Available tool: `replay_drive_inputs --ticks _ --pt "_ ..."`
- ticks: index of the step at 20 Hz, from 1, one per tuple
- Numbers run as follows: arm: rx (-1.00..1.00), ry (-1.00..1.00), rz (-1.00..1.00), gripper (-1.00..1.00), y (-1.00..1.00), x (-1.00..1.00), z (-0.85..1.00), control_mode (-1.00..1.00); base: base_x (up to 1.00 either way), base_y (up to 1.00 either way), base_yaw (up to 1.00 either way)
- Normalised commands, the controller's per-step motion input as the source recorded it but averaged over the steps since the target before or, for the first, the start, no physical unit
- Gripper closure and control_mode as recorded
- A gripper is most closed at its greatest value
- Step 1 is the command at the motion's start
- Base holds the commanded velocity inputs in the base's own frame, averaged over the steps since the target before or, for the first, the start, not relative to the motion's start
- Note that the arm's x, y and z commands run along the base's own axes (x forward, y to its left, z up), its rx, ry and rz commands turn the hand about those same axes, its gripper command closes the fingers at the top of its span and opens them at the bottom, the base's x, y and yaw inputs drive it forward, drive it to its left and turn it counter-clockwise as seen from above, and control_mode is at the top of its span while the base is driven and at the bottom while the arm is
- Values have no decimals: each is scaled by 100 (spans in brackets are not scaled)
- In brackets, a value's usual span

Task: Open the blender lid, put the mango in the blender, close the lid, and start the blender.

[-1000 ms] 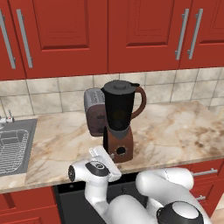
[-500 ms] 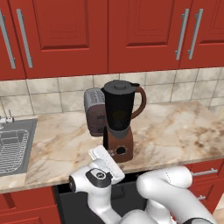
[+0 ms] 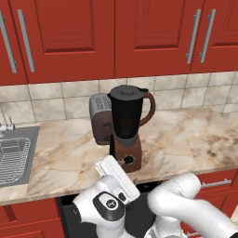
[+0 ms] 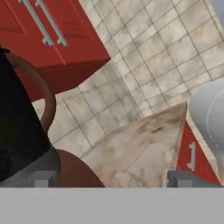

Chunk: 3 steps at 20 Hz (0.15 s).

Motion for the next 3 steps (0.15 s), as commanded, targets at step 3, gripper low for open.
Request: replay_drive_inputs --ticks 3 --pt "0 -16 -3 -100 0 -38 78 -100 0 0 0"
